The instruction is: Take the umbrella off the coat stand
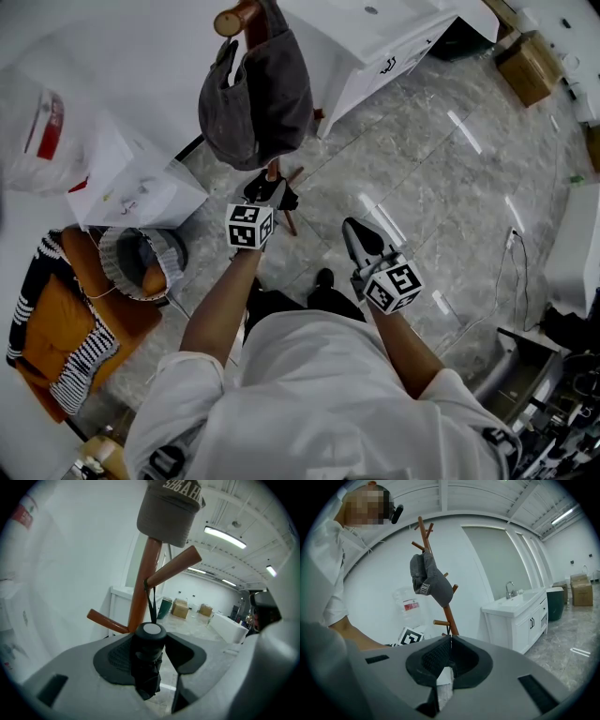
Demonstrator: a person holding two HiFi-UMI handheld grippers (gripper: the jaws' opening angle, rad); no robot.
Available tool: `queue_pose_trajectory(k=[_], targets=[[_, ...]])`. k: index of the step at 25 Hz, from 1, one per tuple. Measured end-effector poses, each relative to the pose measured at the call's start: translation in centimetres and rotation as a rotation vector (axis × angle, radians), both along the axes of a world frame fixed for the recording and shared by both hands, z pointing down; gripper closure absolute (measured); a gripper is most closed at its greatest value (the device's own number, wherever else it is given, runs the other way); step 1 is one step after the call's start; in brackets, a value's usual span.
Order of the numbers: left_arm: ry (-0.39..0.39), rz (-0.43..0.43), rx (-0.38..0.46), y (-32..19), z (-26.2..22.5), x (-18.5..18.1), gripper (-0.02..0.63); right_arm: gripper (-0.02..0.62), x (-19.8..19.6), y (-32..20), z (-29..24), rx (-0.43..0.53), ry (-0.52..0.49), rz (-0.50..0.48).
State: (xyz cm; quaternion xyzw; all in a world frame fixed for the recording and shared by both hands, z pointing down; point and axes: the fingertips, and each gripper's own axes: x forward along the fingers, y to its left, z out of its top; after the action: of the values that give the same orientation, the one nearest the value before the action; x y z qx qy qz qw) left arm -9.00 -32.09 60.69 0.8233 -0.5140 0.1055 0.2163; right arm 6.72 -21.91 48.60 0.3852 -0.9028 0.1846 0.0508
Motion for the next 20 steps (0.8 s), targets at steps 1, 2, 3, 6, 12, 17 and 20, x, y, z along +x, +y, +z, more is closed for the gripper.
queue_pose_trajectory(k=[1, 2, 3, 6, 12, 17, 20], targets=[[0.002, 0.000, -0.003, 0.1, -0.1, 0.0, 0.396, 0.580, 0.0, -0.1, 0.0, 0.000, -0.001, 0.001], [0.006, -0.004, -0.007, 0.3, -0.3, -0.1, 0.396, 0.580, 0.0, -0.1, 0.0, 0.001, -0.001, 0.001], [0.011, -0.007, -0.010, 0.4, -0.4, -0.2, 0.396, 0.580, -0.1, -0.2, 0.1, 0.001, -0.001, 0.000], [0.028, -0.002, -0.011, 0.9, -1.3, -0.5, 0.396, 0.580, -0.2, -0.2, 0.1, 0.002, -0.006, -0.001], [0.054, 0.020, -0.008, 1.8, -3.0, 0.1, 0.396, 0.580, 0.1, -0.2, -0.2, 0.007, -0.016, 0.008], [0.065, 0.023, 0.014, 2.8, -4.8, 0.4, 0.396, 0.580, 0.2, -0.2, -0.4, 0.013, -0.025, 0.013], [0.065, 0.026, 0.034, 3.3, -5.7, 0.6, 0.396, 0.580, 0.1, -0.1, -0.5, 0.014, -0.032, 0.010]])
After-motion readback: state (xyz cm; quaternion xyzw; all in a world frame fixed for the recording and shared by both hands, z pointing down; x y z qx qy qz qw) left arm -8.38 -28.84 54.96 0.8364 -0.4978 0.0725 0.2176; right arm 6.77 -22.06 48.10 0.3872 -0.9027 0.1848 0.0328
